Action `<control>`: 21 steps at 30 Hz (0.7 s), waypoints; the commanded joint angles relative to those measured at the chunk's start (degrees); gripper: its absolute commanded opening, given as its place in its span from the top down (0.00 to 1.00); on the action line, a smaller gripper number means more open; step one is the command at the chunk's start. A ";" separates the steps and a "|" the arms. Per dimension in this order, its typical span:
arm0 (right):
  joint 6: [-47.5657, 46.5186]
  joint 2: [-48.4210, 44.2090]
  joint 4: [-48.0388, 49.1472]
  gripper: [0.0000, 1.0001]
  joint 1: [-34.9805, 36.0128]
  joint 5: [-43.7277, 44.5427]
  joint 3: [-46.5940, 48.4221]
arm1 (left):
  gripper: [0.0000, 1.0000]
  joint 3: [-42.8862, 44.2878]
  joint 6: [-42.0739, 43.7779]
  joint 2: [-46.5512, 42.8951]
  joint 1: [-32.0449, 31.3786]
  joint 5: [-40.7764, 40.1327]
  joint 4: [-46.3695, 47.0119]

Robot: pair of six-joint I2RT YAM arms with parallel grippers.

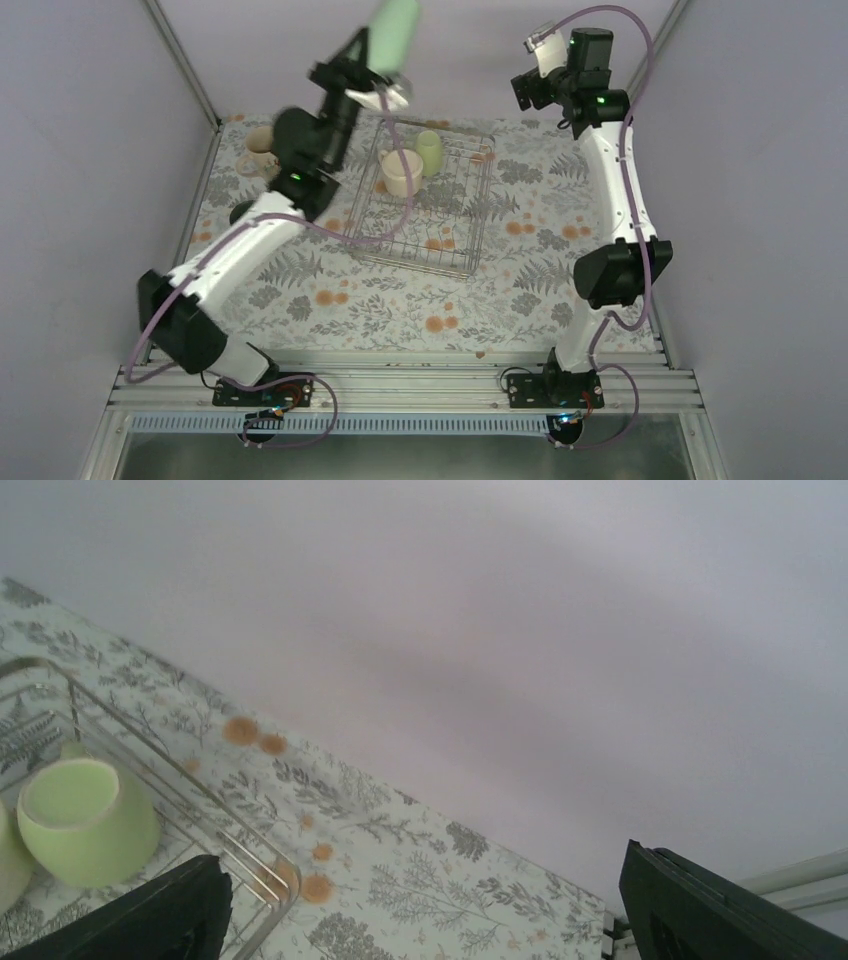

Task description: Unload the cups from the dish rack

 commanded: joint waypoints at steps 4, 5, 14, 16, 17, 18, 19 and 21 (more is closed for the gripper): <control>-4.97 2.21 -5.34 0.00 3.34 1.43 -1.94 | 0.98 17.42 -4.26 -0.81 11.46 5.69 -60.09; -5.09 2.13 -5.09 0.00 3.98 0.99 -3.21 | 0.98 19.23 -3.84 -0.52 13.06 6.74 -65.07; -6.24 5.43 -7.50 0.00 11.48 -4.61 -4.02 | 0.98 25.57 -0.75 5.81 23.94 10.80 -98.50; -7.24 7.56 -8.85 0.00 13.44 -6.69 -2.13 | 0.98 22.87 -0.68 6.50 25.32 9.13 -98.98; -7.81 8.67 -9.58 0.00 14.35 -7.19 -0.89 | 0.98 21.58 -0.23 6.77 26.06 8.57 -99.19; -8.43 10.11 -10.95 0.00 15.33 -7.35 0.66 | 0.98 20.42 0.34 7.04 26.82 8.57 -99.42; -9.44 11.55 -11.91 0.00 16.19 -7.36 2.14 | 0.98 19.53 0.74 7.37 27.65 9.31 -99.96; -10.63 14.36 -13.03 0.00 17.88 -6.98 5.01 | 0.98 19.03 1.58 8.36 29.07 11.09 -102.38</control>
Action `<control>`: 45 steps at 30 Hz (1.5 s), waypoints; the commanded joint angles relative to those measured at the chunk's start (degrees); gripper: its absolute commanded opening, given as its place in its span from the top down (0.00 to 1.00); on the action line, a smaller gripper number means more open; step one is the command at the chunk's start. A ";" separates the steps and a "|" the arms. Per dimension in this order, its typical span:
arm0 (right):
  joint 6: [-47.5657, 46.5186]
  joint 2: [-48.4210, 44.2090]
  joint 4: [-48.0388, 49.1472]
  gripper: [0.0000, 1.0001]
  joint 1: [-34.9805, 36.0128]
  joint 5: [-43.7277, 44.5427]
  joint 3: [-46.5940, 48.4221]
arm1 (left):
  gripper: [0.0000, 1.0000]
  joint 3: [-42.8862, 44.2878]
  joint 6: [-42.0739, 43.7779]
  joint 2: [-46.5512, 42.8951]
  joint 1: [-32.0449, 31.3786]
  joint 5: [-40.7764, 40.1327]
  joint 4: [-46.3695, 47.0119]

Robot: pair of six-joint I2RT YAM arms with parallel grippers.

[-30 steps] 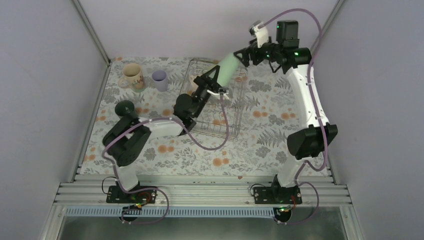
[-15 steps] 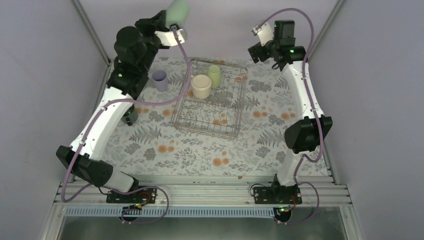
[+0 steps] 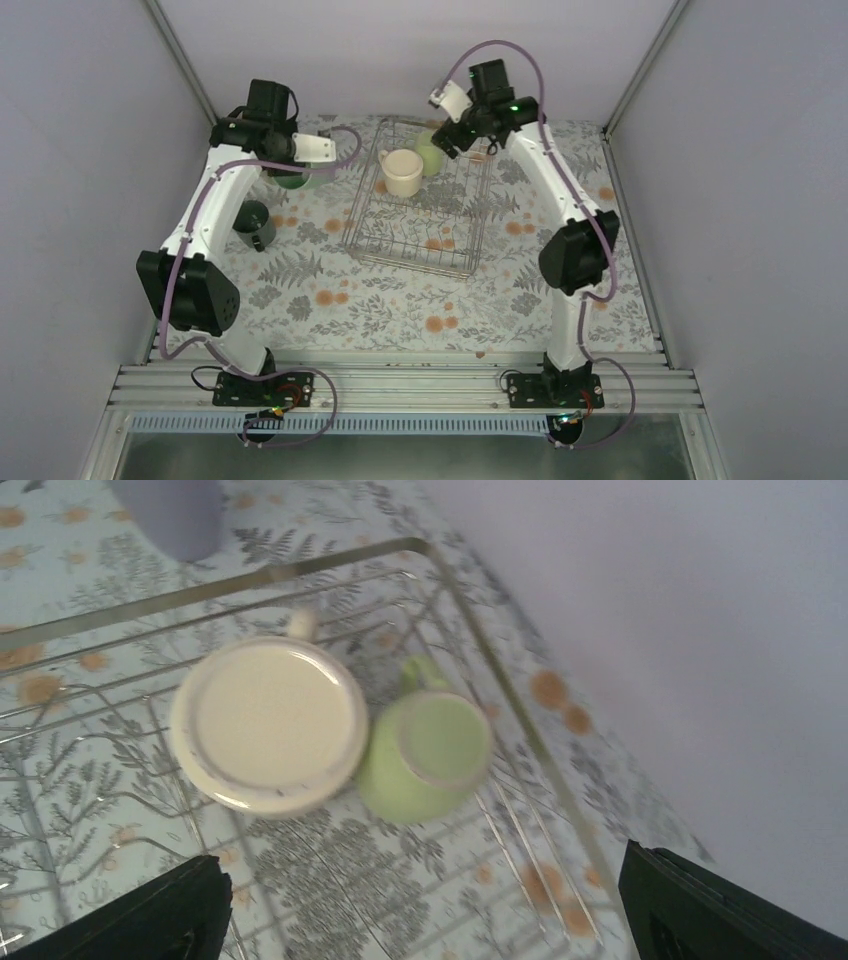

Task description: Unload the cups from the dish rack

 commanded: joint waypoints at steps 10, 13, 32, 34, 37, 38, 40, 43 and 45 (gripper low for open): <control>-1.76 16.50 -6.95 0.00 6.47 -3.23 13.83 | 0.98 1.26 1.54 9.06 4.36 4.42 -14.04; -1.01 17.62 -5.63 0.00 7.04 -4.52 12.77 | 0.98 2.67 0.51 11.96 4.42 4.75 -14.61; 3.26 25.15 -0.25 0.00 8.45 -9.16 12.34 | 0.98 1.78 0.78 20.61 4.38 -1.05 -14.73; 4.17 25.84 0.86 0.00 8.43 -8.50 12.37 | 0.98 2.18 0.63 21.47 4.39 -0.91 -14.91; 5.05 26.49 1.85 0.00 8.39 -8.19 12.16 | 0.98 2.25 0.62 22.33 4.33 -1.01 -14.90; 5.16 26.65 1.96 0.00 8.39 -8.17 12.13 | 0.98 2.25 0.72 22.59 4.33 -1.04 -15.07; 5.39 27.00 2.16 0.00 8.40 -7.35 12.19 | 0.98 2.18 0.70 23.06 4.29 -1.09 -15.22; 5.36 26.78 3.51 0.00 8.34 -5.86 11.13 | 0.98 2.07 0.85 23.49 4.04 -1.31 -15.32; 5.27 26.07 5.49 0.00 8.26 -5.75 10.11 | 0.97 2.20 0.77 23.73 3.74 -1.56 -14.95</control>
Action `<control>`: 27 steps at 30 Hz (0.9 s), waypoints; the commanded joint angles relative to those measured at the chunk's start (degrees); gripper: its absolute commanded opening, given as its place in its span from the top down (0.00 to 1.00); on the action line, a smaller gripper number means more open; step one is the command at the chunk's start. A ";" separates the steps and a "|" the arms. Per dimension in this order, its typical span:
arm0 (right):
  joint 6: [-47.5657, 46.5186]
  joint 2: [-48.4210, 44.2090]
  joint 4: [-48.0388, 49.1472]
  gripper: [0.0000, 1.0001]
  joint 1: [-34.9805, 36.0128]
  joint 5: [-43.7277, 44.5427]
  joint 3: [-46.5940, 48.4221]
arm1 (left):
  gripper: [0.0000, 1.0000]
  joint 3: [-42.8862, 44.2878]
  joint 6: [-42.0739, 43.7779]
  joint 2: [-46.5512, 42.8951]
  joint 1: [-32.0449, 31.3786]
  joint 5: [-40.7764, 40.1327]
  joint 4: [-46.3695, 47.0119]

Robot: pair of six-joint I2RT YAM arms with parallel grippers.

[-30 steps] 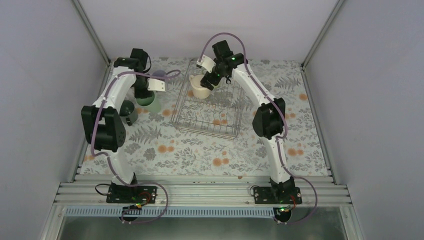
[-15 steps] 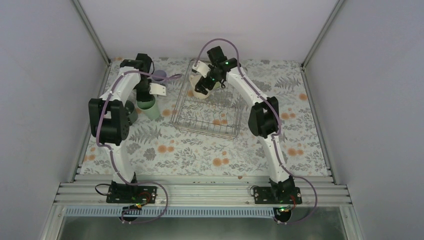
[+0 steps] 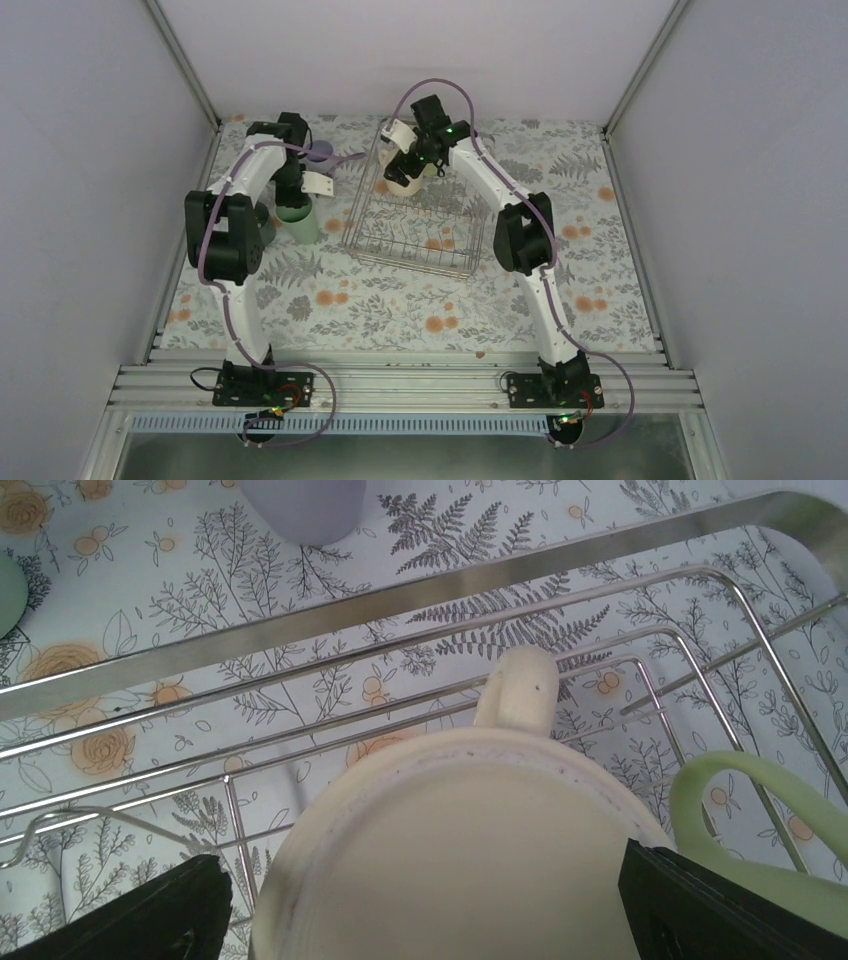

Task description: Unload the cups from the dish rack

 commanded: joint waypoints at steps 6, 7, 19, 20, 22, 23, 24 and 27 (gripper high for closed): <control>0.93 4.33 0.57 0.00 0.44 3.22 3.60 | 0.92 2.05 -0.76 2.86 -1.40 -1.17 -2.70; 0.63 5.06 -0.87 0.00 0.49 3.55 4.33 | 0.87 2.05 -0.99 2.97 -1.52 -1.36 -2.46; -2.01 -4.80 -6.57 0.17 0.13 6.29 -12.41 | 0.20 10.22 0.06 1.01 -4.32 2.27 -5.67; -2.04 -5.37 -7.40 0.18 -0.09 6.26 -13.00 | 0.19 12.13 0.08 1.25 -4.47 2.40 -6.62; -1.96 -6.65 -8.58 0.19 -0.40 6.53 -14.60 | 0.17 15.94 0.01 1.60 -4.53 2.60 -7.75; -2.00 -7.57 -8.95 0.19 -0.55 6.59 -15.97 | 0.16 17.79 0.08 1.76 -4.61 2.84 -8.42; -2.16 -8.68 -9.22 0.20 -0.64 6.68 -17.36 | 0.14 19.74 0.09 1.95 -4.64 3.06 -9.13; -2.54 -11.81 -9.48 0.20 -1.05 6.62 -22.26 | 0.13 23.46 0.20 1.81 -4.93 4.77 -9.12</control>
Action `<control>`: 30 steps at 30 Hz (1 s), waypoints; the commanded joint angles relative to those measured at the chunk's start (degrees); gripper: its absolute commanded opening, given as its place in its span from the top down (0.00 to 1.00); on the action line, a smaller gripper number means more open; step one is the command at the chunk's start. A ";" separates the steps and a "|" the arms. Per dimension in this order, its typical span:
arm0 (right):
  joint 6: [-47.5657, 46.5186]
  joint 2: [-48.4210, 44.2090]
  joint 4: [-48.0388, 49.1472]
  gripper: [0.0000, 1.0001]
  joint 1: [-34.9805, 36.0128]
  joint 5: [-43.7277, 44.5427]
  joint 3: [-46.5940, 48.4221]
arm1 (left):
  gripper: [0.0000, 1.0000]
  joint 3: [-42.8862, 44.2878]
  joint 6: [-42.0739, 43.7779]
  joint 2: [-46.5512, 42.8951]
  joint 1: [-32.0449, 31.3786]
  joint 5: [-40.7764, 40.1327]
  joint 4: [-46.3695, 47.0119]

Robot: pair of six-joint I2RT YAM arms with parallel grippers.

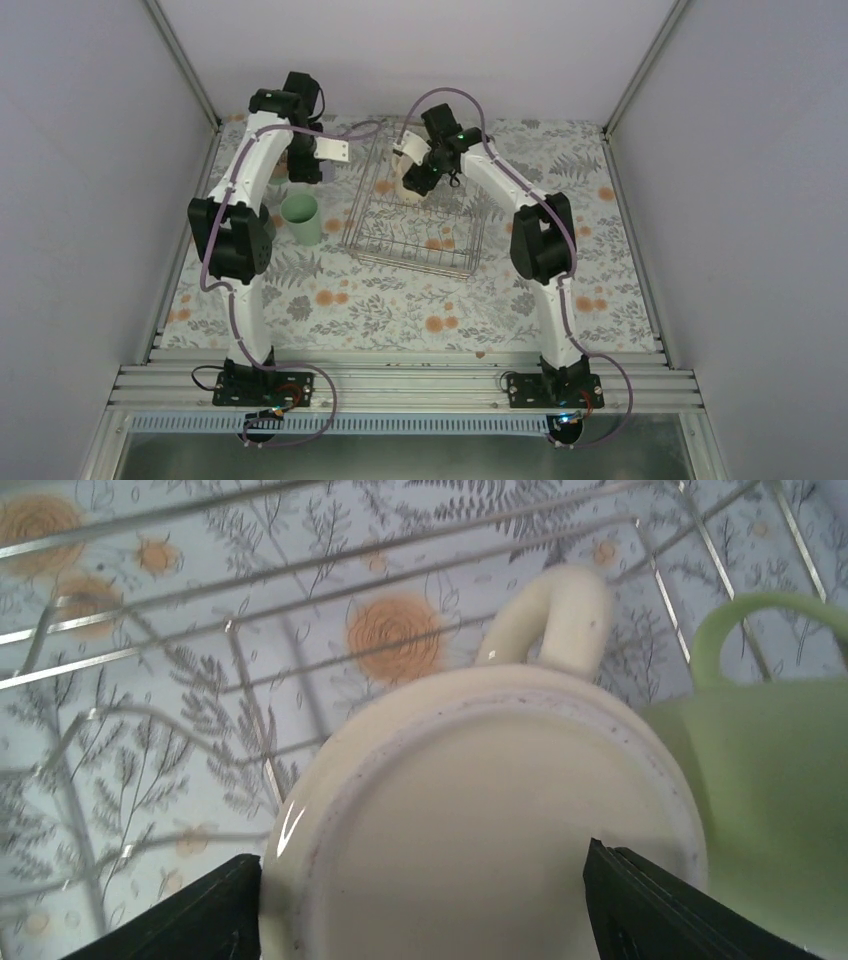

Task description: Unload the cups from the dish rack

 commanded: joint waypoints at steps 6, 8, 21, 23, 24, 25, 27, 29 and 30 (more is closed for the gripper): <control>-0.66 -7.39 -12.02 0.19 -1.19 -0.89 -14.03 | 0.11 -3.10 1.02 -5.11 -1.63 9.31 12.70; -0.94 -9.17 -12.11 0.19 -1.44 -1.14 -15.91 | 0.11 -8.04 2.71 -7.36 -2.73 10.66 19.46; 1.37 -15.24 -11.29 0.16 -4.18 -1.73 -18.74 | 0.11 -15.83 -2.35 -8.44 -10.51 22.83 57.14; 1.86 -15.66 -12.26 0.16 -5.77 -1.81 -18.71 | 0.11 -14.53 -6.13 -7.11 -11.18 23.67 58.68; 1.95 -16.32 -12.66 0.15 -6.83 -2.08 -18.78 | 0.11 -12.85 -8.30 -6.09 -11.22 25.06 57.44; 2.06 -17.20 -12.95 0.15 -7.88 -2.31 -18.80 | 0.11 -10.84 -10.26 -4.95 -11.18 26.30 55.73; 2.05 -19.92 -13.40 0.14 -10.61 -3.21 -18.80 | 0.11 -6.80 -13.98 -2.49 -11.18 28.76 51.59; 1.56 -23.03 -13.86 0.13 -13.34 -4.42 -18.76 | 0.11 -2.95 -15.66 -0.07 -11.17 32.05 45.77; 1.41 -24.45 -13.75 0.13 -15.03 -4.94 -18.80 | 0.12 -0.95 -16.92 1.23 -11.14 33.78 43.44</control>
